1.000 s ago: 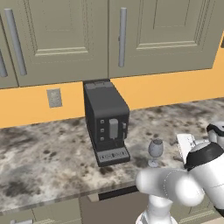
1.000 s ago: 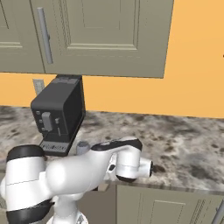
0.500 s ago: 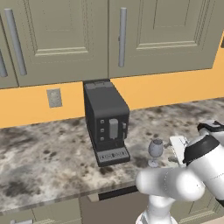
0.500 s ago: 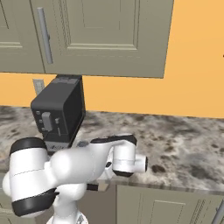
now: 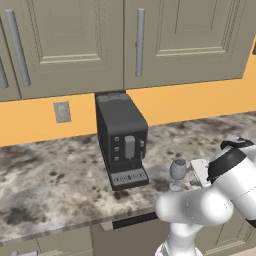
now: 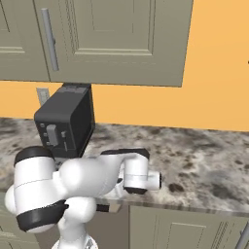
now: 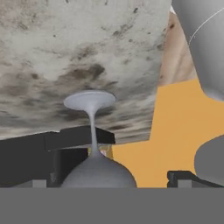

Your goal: Retrieve the wine glasses from the counter and place one next to each plate.

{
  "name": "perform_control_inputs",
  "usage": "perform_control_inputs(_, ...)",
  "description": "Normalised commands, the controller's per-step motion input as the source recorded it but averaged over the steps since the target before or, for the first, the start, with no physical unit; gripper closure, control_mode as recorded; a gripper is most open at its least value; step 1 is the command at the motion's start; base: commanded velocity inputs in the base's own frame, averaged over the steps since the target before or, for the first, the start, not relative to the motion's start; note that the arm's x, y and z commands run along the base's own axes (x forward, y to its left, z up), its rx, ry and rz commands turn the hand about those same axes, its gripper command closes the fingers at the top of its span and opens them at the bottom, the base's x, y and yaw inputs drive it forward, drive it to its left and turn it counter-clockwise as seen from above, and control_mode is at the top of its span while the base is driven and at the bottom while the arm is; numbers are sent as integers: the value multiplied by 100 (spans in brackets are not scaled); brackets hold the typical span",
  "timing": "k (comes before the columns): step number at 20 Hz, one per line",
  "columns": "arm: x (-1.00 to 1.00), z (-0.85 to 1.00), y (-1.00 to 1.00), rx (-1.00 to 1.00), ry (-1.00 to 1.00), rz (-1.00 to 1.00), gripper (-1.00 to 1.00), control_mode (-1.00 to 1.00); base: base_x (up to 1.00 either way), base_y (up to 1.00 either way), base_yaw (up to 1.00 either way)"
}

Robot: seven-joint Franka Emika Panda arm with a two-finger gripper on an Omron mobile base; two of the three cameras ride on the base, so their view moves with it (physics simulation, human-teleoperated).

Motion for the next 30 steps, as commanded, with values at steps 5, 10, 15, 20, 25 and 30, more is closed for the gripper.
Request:
perform_control_inputs(5,0,-16,15,3,7,5,-100,-100,0,0,0)
perform_control_inputs(10,0,-12,16,4,0,4,-100,-100,0,0,0)
perform_control_inputs(15,0,-14,13,6,2,2,-100,-100,0,0,0)
perform_control_inputs(20,9,-14,18,3,3,0,-100,-100,0,0,0)
perform_control_inputs(25,21,-10,22,0,0,0,-100,-100,0,0,0)
perform_control_inputs(30,24,-7,18,0,0,0,100,-100,0,0,0)
